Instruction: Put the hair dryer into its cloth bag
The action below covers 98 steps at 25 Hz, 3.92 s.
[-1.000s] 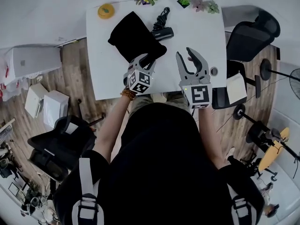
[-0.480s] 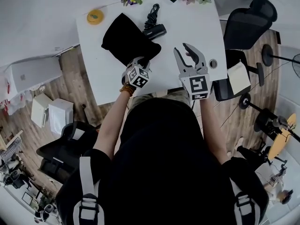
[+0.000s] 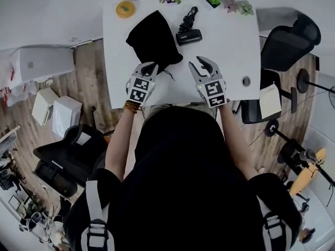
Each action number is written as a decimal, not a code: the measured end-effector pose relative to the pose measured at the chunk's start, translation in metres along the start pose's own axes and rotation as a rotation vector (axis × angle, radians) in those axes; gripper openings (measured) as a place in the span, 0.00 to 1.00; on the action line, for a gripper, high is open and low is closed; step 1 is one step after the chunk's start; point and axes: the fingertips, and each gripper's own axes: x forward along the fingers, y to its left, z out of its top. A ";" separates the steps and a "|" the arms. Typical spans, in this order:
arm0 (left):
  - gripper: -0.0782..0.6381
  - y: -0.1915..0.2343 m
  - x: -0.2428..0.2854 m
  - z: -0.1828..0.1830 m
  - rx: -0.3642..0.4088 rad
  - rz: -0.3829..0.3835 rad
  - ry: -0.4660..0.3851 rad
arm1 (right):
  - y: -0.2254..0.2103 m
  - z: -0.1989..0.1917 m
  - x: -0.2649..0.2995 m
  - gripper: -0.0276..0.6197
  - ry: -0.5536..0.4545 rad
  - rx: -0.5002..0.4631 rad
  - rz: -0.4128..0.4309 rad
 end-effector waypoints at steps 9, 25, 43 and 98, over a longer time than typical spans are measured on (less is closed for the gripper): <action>0.15 0.051 -0.096 0.044 -0.115 0.170 -0.169 | 0.106 0.007 0.076 0.41 0.101 -0.262 0.329; 0.15 0.075 -0.134 0.019 0.096 0.263 -0.079 | 0.217 0.019 0.102 0.42 0.186 -0.351 0.613; 0.16 0.008 -0.049 -0.073 0.375 -0.187 0.183 | 0.169 -0.020 0.073 0.42 0.246 -0.293 0.505; 0.15 -0.020 -0.004 0.031 -0.342 -0.247 0.161 | -0.061 -0.034 0.101 0.49 0.459 -0.759 0.273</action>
